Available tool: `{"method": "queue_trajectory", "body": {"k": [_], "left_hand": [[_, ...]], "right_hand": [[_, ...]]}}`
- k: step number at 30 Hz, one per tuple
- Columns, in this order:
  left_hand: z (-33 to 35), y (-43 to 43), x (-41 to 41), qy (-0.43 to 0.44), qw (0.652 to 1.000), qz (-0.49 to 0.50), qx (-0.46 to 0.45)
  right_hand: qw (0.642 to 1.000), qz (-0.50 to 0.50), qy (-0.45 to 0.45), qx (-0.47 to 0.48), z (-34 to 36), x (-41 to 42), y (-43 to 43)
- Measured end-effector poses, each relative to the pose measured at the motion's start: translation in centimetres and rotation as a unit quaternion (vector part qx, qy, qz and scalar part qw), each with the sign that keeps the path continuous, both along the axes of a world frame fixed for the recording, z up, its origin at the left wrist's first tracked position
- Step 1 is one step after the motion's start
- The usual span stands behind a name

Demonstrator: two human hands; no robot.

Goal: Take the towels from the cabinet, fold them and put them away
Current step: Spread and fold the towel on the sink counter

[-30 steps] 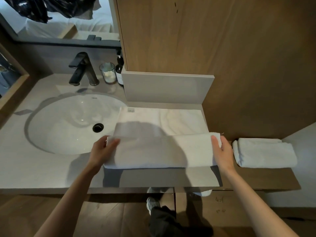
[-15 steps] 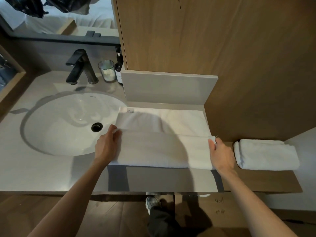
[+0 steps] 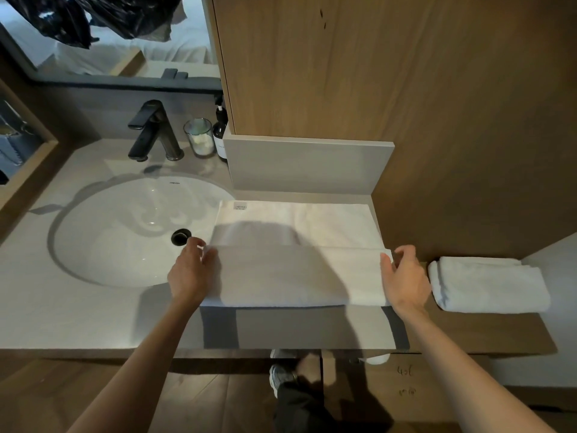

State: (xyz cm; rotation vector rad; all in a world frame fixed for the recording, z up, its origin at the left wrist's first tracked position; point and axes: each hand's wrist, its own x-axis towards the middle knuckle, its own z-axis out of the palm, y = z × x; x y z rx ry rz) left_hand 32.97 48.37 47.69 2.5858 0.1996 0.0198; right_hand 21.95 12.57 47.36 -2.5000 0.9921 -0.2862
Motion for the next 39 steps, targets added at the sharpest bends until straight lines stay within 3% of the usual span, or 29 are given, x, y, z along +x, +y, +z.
{"method": "queue_trajectory", "body": {"k": [3, 5, 6, 9, 11, 25, 34, 39], "left_hand": [[0.1, -1.0, -0.6, -0.107, 0.987, -0.084, 0.083], [-0.1, -3.6, -1.7, -0.173, 0.960, -0.193, 0.102], [-0.1, -5.4, -2.5, -0.174, 0.948, -0.247, 0.099], [-0.8, -9.8, -4.9, -0.043, 0.934, -0.329, 0.133], [-1.8, -10.7, -5.7, 0.018, 0.931, -0.320, 0.173], [-3.4, -2.5, -4.7, -0.019, 0.941, -0.278, 0.193], [-3.2, 1.1, -4.2, -0.007, 0.908, -0.380, 0.178], [-2.9, 2.0, -6.6, 0.001, 0.891, -0.407, 0.202]], "right_hand": [[0.983, 0.079, -0.074, -0.145, 0.7, -0.6, 2.2], [0.966, 0.172, -0.096, -0.167, 0.2, -0.4, 5.4], [0.962, 0.214, -0.089, -0.146, -0.3, -0.1, 7.2], [0.958, 0.272, -0.025, -0.084, -2.7, 1.1, 11.8], [0.954, 0.280, 0.028, -0.107, -3.8, 1.7, 13.0], [0.924, 0.333, 0.146, -0.121, -2.5, -1.8, 4.0], [0.907, 0.360, 0.213, -0.041, -1.3, -3.2, 2.5], [0.892, 0.379, 0.241, -0.053, -1.1, -5.8, 3.3]]}}
